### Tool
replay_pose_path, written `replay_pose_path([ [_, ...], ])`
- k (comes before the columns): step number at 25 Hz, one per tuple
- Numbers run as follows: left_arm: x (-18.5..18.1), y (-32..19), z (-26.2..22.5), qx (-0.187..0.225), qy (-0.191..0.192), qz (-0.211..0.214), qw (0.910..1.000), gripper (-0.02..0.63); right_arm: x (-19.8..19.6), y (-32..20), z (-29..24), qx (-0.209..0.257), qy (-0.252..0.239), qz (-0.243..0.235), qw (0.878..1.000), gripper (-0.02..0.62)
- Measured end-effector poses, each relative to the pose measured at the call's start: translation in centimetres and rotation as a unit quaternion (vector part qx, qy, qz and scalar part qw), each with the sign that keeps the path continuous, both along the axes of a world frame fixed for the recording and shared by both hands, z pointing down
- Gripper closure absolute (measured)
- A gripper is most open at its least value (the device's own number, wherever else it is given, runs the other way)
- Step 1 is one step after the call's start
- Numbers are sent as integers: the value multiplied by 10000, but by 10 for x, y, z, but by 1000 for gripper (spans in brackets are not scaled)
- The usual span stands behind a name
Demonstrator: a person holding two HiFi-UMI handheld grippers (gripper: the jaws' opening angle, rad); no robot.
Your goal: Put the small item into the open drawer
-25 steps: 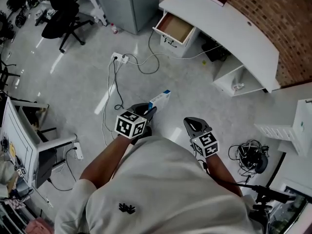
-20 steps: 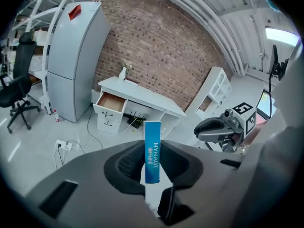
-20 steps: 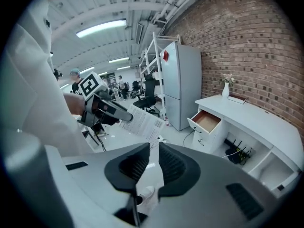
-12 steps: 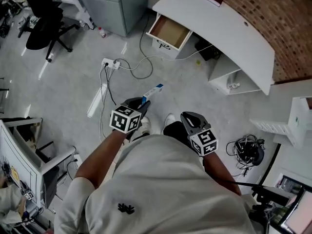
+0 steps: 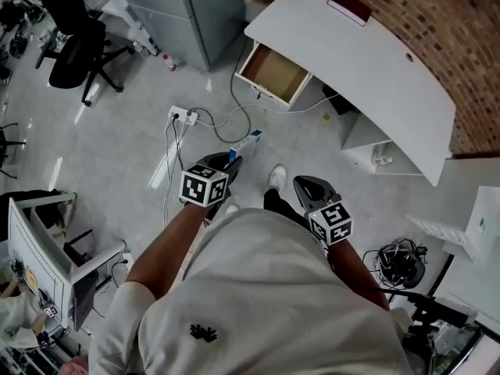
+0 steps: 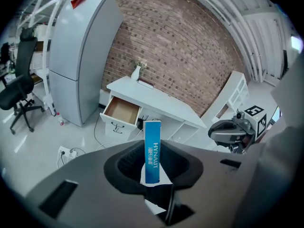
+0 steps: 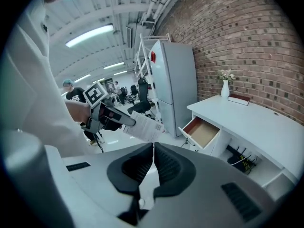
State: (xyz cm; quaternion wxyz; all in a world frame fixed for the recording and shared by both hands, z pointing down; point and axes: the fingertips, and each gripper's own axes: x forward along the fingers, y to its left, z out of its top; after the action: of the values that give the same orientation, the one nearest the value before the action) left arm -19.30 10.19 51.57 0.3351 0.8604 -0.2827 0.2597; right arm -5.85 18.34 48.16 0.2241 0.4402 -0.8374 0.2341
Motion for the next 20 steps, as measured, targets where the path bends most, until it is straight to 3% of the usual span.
replay_pose_path([
  [5, 50, -74, 4, -47, -91, -354, 9993, 512, 50, -74, -8, 73, -104, -364, 9993, 561],
  [12, 104, -165, 28, -237, -356, -865, 9953, 512, 141, -131, 20, -175, -108, -420, 9989, 561],
  [20, 114, -272, 79, -719, -496, -1415, 9861, 512, 163, -184, 36, -501, -271, -136, 9983, 561],
])
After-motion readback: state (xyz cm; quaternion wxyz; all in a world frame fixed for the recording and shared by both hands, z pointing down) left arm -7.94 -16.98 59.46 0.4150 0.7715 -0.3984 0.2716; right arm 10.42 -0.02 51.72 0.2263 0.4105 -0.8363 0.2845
